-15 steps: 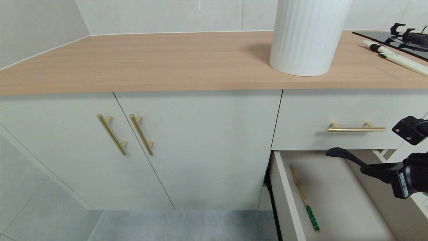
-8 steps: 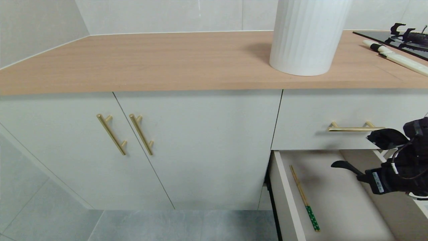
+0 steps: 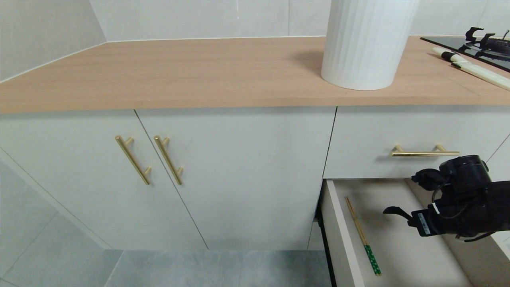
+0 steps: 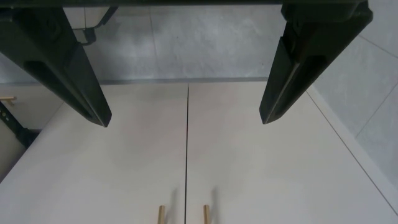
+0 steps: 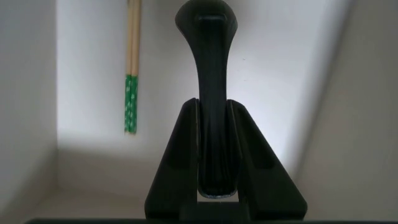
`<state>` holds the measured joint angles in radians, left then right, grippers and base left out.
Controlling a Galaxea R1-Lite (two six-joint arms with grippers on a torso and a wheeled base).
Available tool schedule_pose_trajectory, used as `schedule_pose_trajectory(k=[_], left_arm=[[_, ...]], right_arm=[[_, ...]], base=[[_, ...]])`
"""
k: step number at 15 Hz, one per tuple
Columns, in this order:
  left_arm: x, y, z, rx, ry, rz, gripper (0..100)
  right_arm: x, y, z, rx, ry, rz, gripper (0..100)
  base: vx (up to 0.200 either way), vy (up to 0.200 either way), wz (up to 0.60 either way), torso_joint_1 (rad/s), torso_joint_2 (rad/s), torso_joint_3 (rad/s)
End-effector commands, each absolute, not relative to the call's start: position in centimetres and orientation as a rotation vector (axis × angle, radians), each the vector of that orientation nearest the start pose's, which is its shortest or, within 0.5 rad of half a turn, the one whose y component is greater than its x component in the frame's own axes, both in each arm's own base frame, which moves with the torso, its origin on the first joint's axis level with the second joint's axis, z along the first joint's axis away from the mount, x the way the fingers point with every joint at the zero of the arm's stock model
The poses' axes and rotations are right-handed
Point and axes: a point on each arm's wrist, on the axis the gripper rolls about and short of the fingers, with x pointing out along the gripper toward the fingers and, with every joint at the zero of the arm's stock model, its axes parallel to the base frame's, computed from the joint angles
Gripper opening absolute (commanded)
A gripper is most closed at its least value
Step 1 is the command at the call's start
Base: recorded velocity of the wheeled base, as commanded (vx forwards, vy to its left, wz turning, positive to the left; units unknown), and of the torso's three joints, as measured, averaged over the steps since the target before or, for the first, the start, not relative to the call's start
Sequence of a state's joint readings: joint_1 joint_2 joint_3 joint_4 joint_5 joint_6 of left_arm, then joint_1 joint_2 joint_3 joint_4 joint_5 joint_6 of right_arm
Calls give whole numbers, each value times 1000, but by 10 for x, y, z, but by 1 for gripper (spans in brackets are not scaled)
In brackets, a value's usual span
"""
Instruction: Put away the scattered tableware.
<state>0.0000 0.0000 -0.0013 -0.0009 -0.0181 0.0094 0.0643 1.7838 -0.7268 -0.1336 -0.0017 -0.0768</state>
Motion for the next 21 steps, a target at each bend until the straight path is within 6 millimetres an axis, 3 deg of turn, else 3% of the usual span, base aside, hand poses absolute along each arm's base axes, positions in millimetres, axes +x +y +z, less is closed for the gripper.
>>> schedule_pose_trajectory(k=[1,5,11,18,19,21], left_arm=[[-23,0,76,9,0,-20,100],[-23,0,76,9,0,-20,100],[-23,0,76,9,0,-18,100],[-23,0,76,9,0,-18,100],[-23,0,76,9,0,-18,100],[-23,0,76,9,0,-18,100]], right_arm=[[284,18,75,-90,984,89,0],[294,19,51,-92,1013,87,0],[302,19,33,-89,1007,79,0],[302,19,36,-81,981,72,0],[302,19,36,-80,982,71,100],[302,19,39,-75,972,69,100]], base=[[0,0,0,0,0,0],[0,0,0,0,0,0],[0,0,0,0,0,0],[0,0,0,0,0,0],[0,0,0,0,0,0],[0,0,0,0,0,0]])
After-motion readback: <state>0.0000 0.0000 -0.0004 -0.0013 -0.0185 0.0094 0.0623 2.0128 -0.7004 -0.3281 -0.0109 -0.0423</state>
